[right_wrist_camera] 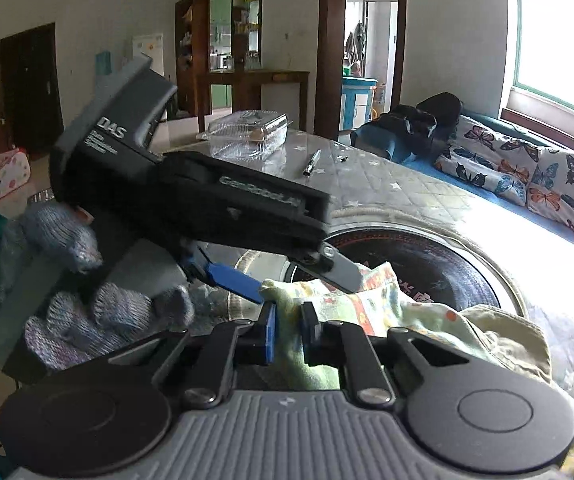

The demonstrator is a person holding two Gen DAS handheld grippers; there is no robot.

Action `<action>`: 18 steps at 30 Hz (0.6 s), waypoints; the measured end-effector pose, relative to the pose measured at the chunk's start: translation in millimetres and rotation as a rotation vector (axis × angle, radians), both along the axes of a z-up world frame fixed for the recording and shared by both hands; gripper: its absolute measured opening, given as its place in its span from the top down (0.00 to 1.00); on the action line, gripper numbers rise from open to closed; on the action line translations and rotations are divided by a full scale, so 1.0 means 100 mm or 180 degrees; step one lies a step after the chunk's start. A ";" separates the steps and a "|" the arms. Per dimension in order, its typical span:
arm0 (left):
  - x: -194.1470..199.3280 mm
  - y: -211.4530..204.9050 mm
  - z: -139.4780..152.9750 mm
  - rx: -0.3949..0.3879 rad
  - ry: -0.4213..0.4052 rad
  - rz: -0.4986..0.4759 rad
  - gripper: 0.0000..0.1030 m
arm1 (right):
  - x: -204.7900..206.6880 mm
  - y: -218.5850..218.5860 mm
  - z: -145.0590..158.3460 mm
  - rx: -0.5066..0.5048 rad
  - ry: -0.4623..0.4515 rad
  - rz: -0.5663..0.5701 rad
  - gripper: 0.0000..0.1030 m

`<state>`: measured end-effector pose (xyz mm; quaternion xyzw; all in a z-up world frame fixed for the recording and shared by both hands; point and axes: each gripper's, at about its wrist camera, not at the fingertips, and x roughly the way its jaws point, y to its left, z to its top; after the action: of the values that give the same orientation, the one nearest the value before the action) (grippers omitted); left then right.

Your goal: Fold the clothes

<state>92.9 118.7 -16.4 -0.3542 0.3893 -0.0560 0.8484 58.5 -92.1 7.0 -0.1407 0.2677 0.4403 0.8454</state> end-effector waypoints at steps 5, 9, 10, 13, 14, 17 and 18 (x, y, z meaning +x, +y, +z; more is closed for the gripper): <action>0.05 -0.08 -0.04 -0.0183 0.0067 -0.0044 0.13 | -0.06 -0.05 -0.01 0.0039 0.0024 0.0041 0.89; 0.08 -0.10 -0.11 -0.0373 0.0154 -0.0056 0.43 | -0.10 -0.08 -0.02 0.0067 0.0041 0.0081 0.89; 0.09 -0.09 -0.14 -0.0399 0.0186 -0.0057 0.55 | -0.11 -0.08 -0.03 0.0067 0.0042 0.0089 0.89; 0.09 -0.08 -0.23 -0.0500 0.0261 -0.0073 0.78 | -0.12 -0.11 -0.04 0.0067 0.0090 0.0123 0.89; 0.08 -0.07 -0.25 -0.0524 0.0275 -0.0076 0.79 | -0.12 -0.12 -0.05 0.0076 0.0105 0.0121 0.89; 0.06 -0.04 -0.26 -0.0532 0.0280 -0.0071 0.83 | -0.14 -0.17 -0.05 0.0093 0.0110 0.0071 0.86; 0.06 -0.03 -0.26 -0.0532 0.0278 -0.0075 0.83 | -0.15 -0.22 -0.05 0.0107 0.0110 0.0020 0.85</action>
<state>98.6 115.4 -42.6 -0.4213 0.4240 -0.0827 0.7975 43.8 -113.9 2.1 -0.1196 0.2744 0.4497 0.8415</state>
